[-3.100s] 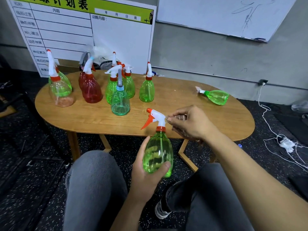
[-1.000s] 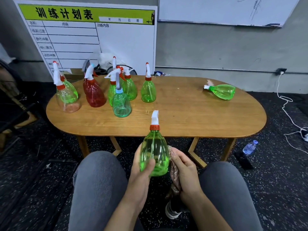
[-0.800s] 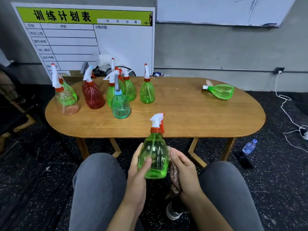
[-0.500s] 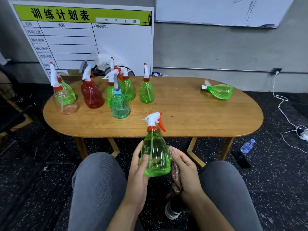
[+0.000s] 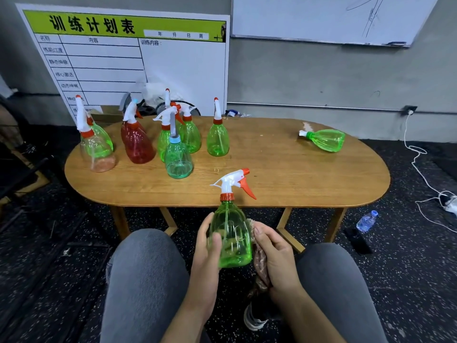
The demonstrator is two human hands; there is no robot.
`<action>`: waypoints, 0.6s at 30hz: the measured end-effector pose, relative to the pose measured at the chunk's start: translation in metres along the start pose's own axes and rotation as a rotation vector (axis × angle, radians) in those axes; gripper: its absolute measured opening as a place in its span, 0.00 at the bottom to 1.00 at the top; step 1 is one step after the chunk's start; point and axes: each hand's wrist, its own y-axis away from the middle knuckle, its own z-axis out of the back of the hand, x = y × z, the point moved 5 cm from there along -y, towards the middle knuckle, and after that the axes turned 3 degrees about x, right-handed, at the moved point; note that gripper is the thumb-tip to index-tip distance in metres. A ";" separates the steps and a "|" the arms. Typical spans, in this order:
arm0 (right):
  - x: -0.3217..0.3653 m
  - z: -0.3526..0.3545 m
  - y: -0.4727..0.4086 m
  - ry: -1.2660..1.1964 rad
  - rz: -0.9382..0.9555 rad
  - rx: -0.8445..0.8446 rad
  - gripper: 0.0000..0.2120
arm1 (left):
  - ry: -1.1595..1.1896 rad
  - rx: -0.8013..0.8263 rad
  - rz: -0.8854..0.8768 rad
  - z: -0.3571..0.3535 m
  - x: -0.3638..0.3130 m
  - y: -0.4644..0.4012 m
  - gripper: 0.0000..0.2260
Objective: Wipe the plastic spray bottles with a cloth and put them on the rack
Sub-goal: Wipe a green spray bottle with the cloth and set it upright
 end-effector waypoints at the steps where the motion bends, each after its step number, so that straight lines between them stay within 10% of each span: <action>1: -0.001 0.000 0.000 0.005 0.003 0.006 0.12 | -0.022 0.012 -0.012 -0.001 -0.001 0.000 0.28; 11: -0.002 0.001 -0.003 0.073 0.081 0.071 0.15 | -0.080 0.000 -0.085 -0.002 -0.001 0.003 0.31; 18: 0.033 -0.015 0.008 0.717 0.579 0.119 0.10 | -0.078 -0.078 -0.115 0.004 -0.002 0.001 0.35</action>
